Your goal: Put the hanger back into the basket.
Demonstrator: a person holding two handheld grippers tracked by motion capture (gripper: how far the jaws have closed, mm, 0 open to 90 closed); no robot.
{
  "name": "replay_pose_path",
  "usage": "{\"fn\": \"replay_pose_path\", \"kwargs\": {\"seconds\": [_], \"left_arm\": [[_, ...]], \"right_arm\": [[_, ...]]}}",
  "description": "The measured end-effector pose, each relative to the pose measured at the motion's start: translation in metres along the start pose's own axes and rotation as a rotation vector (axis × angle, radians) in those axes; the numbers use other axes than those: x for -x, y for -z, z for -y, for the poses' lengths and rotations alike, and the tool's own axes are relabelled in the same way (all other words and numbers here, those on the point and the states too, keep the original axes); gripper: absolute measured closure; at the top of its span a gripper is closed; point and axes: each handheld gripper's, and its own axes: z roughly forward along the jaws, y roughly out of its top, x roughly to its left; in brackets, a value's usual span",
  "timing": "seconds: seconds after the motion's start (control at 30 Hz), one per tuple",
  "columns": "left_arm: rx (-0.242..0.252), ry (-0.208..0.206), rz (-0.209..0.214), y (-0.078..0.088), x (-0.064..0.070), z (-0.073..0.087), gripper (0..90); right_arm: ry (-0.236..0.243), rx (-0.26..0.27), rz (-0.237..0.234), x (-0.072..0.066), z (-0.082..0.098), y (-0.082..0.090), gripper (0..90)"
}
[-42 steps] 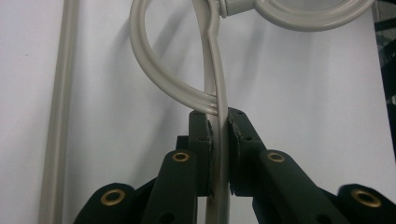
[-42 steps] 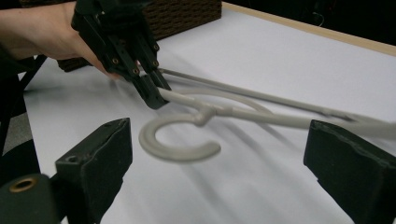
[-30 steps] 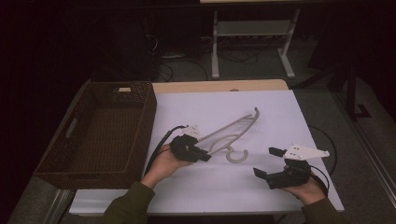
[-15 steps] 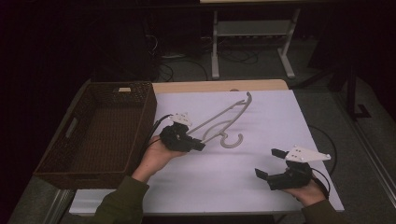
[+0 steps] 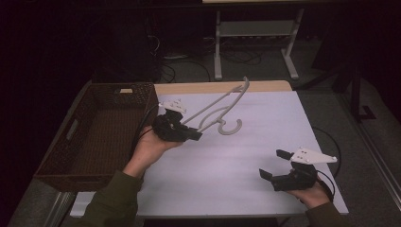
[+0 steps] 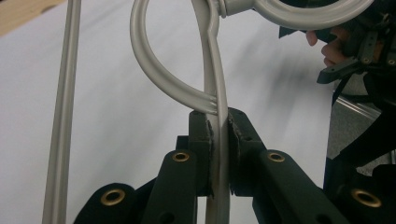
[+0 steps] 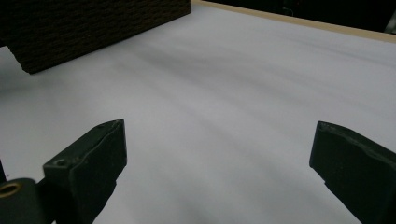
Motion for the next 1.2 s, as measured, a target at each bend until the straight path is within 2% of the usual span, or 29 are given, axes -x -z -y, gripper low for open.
{"fn": "replay_pose_path", "kwargs": {"seconds": [0.43,0.6,0.93,1.2], "left_arm": [[0.025,0.015,-0.044,0.041,-0.008,-0.01,82.1],[0.033,0.024,-0.07,0.058,-0.014,-0.008,82.2],[0.044,0.062,-0.136,0.098,-0.028,0.006,82.2],[0.038,0.119,-0.211,0.135,-0.046,0.033,82.2]], "right_arm": [[-0.013,0.011,0.009,0.001,0.0,0.001,3.6],[-0.01,0.007,0.01,0.002,0.0,0.0,3.8],[-0.018,0.015,0.014,0.003,0.0,0.001,4.1],[-0.024,0.017,0.02,0.004,0.0,0.001,4.1]]}}
